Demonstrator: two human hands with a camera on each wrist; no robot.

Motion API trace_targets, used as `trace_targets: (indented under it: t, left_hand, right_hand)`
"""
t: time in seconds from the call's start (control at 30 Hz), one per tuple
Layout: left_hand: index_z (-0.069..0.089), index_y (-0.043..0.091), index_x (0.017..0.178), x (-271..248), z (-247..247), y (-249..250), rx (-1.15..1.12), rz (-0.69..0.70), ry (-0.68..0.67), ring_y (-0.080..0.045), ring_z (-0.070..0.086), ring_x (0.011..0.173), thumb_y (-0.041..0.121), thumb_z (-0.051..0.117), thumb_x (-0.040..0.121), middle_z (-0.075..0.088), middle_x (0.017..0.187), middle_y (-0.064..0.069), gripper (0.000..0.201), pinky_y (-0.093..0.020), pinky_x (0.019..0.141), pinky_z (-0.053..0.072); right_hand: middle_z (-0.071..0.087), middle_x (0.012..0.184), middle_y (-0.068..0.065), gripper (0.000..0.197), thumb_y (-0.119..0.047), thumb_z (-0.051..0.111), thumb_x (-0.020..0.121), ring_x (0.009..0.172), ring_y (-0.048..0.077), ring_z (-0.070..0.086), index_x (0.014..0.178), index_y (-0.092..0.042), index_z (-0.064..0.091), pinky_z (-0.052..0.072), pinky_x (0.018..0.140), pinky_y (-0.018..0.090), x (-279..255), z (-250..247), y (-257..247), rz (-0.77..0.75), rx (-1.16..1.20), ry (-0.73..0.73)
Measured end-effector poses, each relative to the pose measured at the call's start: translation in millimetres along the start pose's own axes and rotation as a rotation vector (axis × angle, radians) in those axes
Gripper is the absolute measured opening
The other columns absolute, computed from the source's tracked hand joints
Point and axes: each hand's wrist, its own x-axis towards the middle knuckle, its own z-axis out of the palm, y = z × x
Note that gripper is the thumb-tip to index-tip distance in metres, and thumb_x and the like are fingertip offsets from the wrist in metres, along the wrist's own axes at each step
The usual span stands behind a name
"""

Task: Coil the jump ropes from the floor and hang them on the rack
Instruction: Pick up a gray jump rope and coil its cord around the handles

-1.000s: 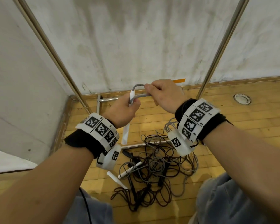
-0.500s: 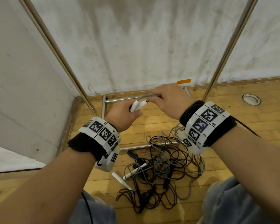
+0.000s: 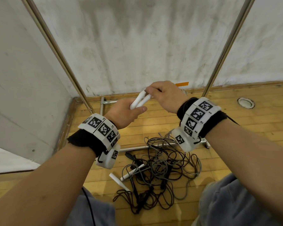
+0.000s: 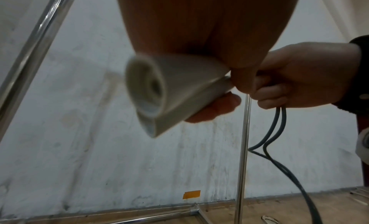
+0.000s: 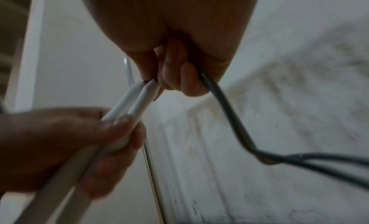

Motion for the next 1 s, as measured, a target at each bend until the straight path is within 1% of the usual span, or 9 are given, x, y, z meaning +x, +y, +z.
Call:
trace_targets:
  t: [0.1, 0.23, 0.33, 0.4, 0.5, 0.67, 0.8, 0.9, 1.0]
  left_hand:
    - [0.059, 0.022, 0.084, -4, -2, 3, -0.029, 0.016, 0.035, -0.002, 0.057, 0.052, 0.032, 0.056, 0.094, 0.064, 0.065, 0.007, 0.014, -0.016, 0.050, 0.044]
    - [0.053, 0.019, 0.112, -8, -2, 9, -0.056, 0.000, 0.064, -0.015, 0.065, 0.068, 0.034, 0.041, 0.100, 0.065, 0.082, -0.002, 0.022, -0.022, 0.057, 0.046]
    - [0.049, 0.023, 0.118, -13, -2, 13, -0.071, -0.015, 0.032, -0.017, 0.066, 0.064, 0.032, 0.052, 0.096, 0.063, 0.085, 0.000, 0.023, -0.029, 0.056, 0.054]
    - [0.047, 0.030, 0.119, -16, -4, 14, -0.072, -0.051, -0.022, -0.020, 0.069, 0.069, 0.028, 0.058, 0.093, 0.064, 0.089, 0.000, 0.028, -0.035, 0.060, 0.059]
    - [0.049, 0.029, 0.115, -19, -6, 15, -0.139, -0.089, -0.037, -0.019, 0.068, 0.069, 0.024, 0.051, 0.097, 0.065, 0.081, -0.002, 0.020, -0.035, 0.059, 0.060]
    - [0.051, 0.024, 0.096, -19, -11, 23, -0.127, 0.005, 0.032, -0.013, 0.051, 0.054, 0.023, 0.048, 0.098, 0.055, 0.069, 0.000, 0.004, -0.033, 0.052, 0.054]
    - [0.054, 0.009, 0.095, -20, -18, 31, -0.271, 0.089, 0.072, -0.012, 0.046, 0.047, 0.016, 0.047, 0.098, 0.053, 0.064, 0.000, 0.010, -0.027, 0.043, 0.043]
    - [0.054, 0.006, 0.101, -18, -20, 35, -0.466, 0.059, 0.113, -0.013, 0.046, 0.048, 0.017, 0.047, 0.099, 0.052, 0.065, 0.000, 0.013, -0.025, 0.042, 0.041]
    - [0.055, 0.011, 0.098, -15, -18, 39, -0.633, -0.013, 0.177, -0.013, 0.046, 0.050, 0.020, 0.047, 0.099, 0.053, 0.065, 0.001, 0.012, -0.024, 0.043, 0.040]
  right_hand:
    - [0.044, 0.054, -0.006, 0.026, -0.016, 0.046, 0.096, 0.039, 0.002, 0.038, 0.086, -0.005, 0.067, 0.028, 0.041, 0.011, 4, -8, -1, 0.067, 0.124, 0.119]
    - [0.049, 0.046, -0.017, 0.023, -0.008, 0.046, 0.095, 0.038, -0.001, 0.041, 0.091, -0.007, 0.069, 0.031, 0.043, 0.010, 8, -16, -1, 0.134, 0.337, 0.226]
    - [0.044, 0.046, -0.014, 0.024, -0.005, 0.045, 0.094, 0.037, 0.002, 0.033, 0.088, -0.008, 0.068, 0.028, 0.043, 0.018, 8, -18, -4, 0.134, 0.427, 0.250]
    - [0.042, 0.050, -0.004, 0.026, -0.003, 0.044, 0.094, 0.038, 0.008, 0.028, 0.085, -0.008, 0.067, 0.025, 0.041, 0.021, 9, -18, -6, 0.135, 0.490, 0.260]
    - [0.050, 0.058, 0.003, 0.026, 0.000, 0.043, 0.094, 0.036, 0.007, 0.030, 0.085, -0.006, 0.067, 0.026, 0.039, 0.019, 9, -17, -8, 0.138, 0.595, 0.297]
    - [0.052, 0.048, -0.003, 0.024, -0.018, 0.052, 0.095, 0.039, 0.010, 0.036, 0.078, -0.016, 0.068, 0.032, 0.040, 0.020, 7, -16, -3, 0.134, 0.591, 0.368]
    - [0.055, 0.051, -0.006, 0.033, -0.034, 0.048, 0.095, 0.049, 0.009, 0.048, 0.070, -0.020, 0.063, 0.043, 0.054, 0.021, 4, -15, 5, 0.117, 0.357, 0.345]
    - [0.057, 0.062, -0.002, 0.030, -0.027, 0.044, 0.097, 0.062, 0.015, 0.052, 0.072, -0.022, 0.059, 0.044, 0.068, 0.033, 3, -9, 9, 0.110, 0.233, 0.235]
    - [0.059, 0.063, -0.001, 0.024, -0.022, 0.042, 0.098, 0.062, 0.013, 0.052, 0.082, -0.020, 0.060, 0.044, 0.068, 0.028, 2, -2, 8, 0.114, 0.219, 0.151]
